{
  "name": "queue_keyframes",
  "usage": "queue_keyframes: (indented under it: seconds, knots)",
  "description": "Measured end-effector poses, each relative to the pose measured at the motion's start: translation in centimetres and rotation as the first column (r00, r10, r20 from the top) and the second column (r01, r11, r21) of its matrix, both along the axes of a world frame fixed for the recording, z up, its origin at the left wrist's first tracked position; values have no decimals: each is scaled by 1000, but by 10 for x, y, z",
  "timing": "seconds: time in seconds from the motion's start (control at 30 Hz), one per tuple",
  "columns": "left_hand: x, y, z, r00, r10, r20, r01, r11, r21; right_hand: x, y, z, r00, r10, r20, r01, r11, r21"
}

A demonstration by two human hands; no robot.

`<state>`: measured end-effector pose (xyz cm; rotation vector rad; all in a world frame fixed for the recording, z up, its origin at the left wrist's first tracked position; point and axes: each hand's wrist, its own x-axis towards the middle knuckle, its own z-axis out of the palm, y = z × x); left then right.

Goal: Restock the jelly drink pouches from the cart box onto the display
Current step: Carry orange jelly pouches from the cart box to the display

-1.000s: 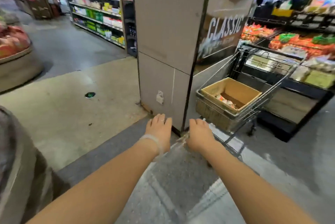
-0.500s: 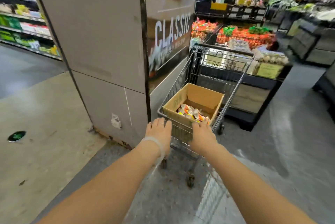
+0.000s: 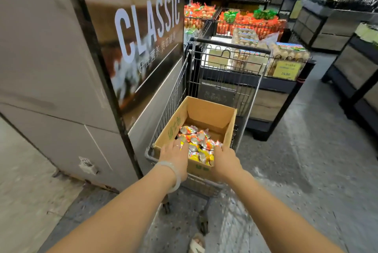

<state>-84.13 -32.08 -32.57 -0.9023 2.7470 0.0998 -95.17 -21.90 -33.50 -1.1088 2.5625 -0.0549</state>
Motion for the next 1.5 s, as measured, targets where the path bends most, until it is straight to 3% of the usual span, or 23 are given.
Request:
queue_keyframes:
  seconds: [0.27, 0.47, 0.7, 1.0, 1.1, 1.17, 1.27, 1.33, 1.5]
  knots:
    - [-118, -93, -31, 999, 48, 18, -49, 998, 32, -120, -96, -34, 997, 19, 71, -19, 1000, -2]
    - [-163, -125, -87, 986, 1, 165, -27, 987, 156, -167, -121, -83, 984, -17, 178, -3, 994, 108]
    - [-220, -177, -155, 968, -38, 248, -28, 966, 258, -197, -145, -153, 909, -179, 375, 112, 975, 193]
    - [-295, -238, -258, 925, -111, 362, -24, 937, 349, -243, -195, -260, 795, -426, 431, 342, 903, 261]
    - [-321, -250, -286, 922, -115, 370, -33, 928, 370, -258, -203, -285, 692, -589, 418, 531, 807, 258]
    - [-338, -252, -301, 937, -105, 334, -43, 912, 407, -268, -205, -300, 560, -700, 442, 664, 699, 266]
    - [-365, -247, -320, 962, 14, 273, -150, 861, 485, -277, -213, -322, 291, -814, 503, 775, 509, 375]
    - [-380, -243, -329, 952, 116, 283, -253, 816, 520, -276, -219, -333, 212, -838, 503, 781, 454, 429]
    - [-397, -246, -340, 866, 273, 418, -469, 732, 494, -273, -223, -331, 485, -780, 396, 655, 624, 426]
